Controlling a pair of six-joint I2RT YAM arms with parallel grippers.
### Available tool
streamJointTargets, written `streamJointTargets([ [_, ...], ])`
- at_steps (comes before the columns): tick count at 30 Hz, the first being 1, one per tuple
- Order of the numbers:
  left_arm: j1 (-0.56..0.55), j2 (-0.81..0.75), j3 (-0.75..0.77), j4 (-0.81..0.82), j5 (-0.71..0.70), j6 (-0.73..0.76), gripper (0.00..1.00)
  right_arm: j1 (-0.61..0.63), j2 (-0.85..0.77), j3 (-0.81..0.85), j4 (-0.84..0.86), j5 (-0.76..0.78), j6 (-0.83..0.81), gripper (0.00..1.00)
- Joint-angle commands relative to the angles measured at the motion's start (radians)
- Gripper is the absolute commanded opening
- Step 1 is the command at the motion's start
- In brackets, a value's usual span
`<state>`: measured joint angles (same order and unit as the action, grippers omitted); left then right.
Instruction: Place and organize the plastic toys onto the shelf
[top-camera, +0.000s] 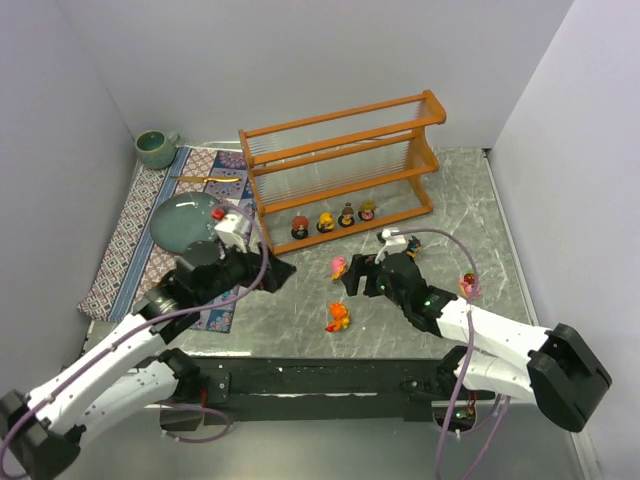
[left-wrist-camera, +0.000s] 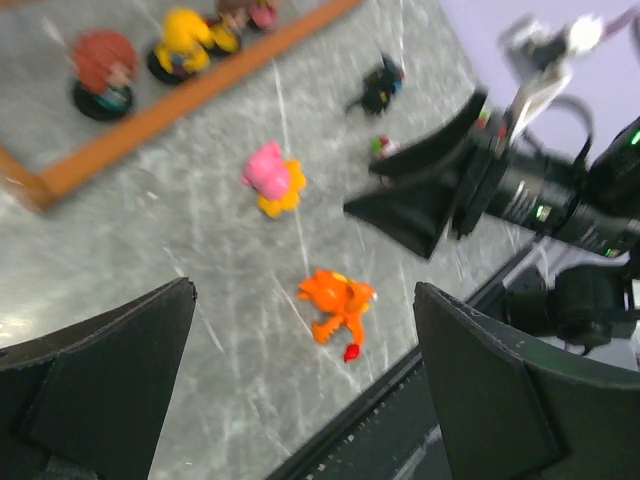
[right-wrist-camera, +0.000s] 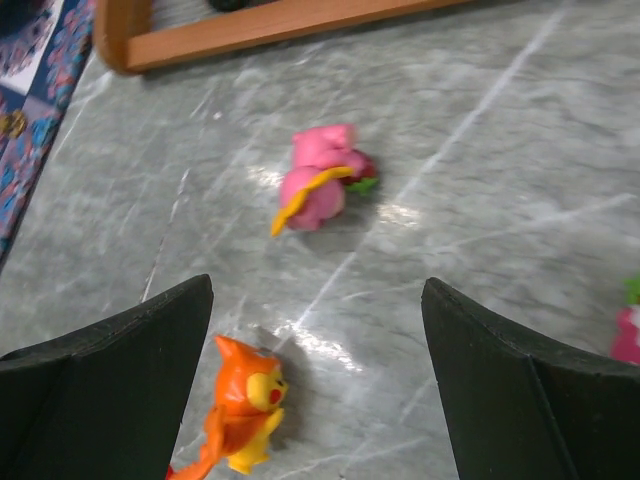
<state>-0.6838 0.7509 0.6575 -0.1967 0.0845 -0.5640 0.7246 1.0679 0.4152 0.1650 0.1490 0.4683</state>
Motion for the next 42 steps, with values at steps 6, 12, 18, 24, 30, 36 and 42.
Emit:
streamJointTargets([
  [6, -0.308, 0.203, -0.015, 0.177, -0.181, -0.027, 0.97, -0.172, -0.161, -0.105, 0.028, -0.009, 0.09, 0.92],
  [12, -0.462, 0.343, -0.053, 0.27, -0.233, -0.016, 0.97, -0.223, -0.21, -0.148, 0.087, -0.092, 0.087, 0.92],
  [18, -0.484, 0.465, -0.007, 0.275, -0.354, -0.218, 0.97, -0.225, -0.174, -0.144, 0.106, -0.114, 0.095, 0.92],
  [24, -0.479, 0.571, 0.073, 0.272, -0.549, -0.2, 0.99, -0.225, -0.181, -0.145, 0.097, -0.083, 0.096, 0.92],
  [30, -0.398, 0.703, 0.067, 0.469, -0.517, -0.079, 0.84, -0.226, -0.203, -0.151, 0.09, -0.06, 0.087, 0.92],
  [36, -0.375, 0.823, 0.073, 0.654, -0.451, 0.057, 0.84, -0.228, -0.192, -0.148, 0.088, -0.058, 0.081, 0.92],
  [42, -0.362, 0.901, 0.051, 0.779, -0.439, 0.142, 0.81, -0.229, -0.183, -0.145, 0.09, -0.06, 0.076, 0.92],
])
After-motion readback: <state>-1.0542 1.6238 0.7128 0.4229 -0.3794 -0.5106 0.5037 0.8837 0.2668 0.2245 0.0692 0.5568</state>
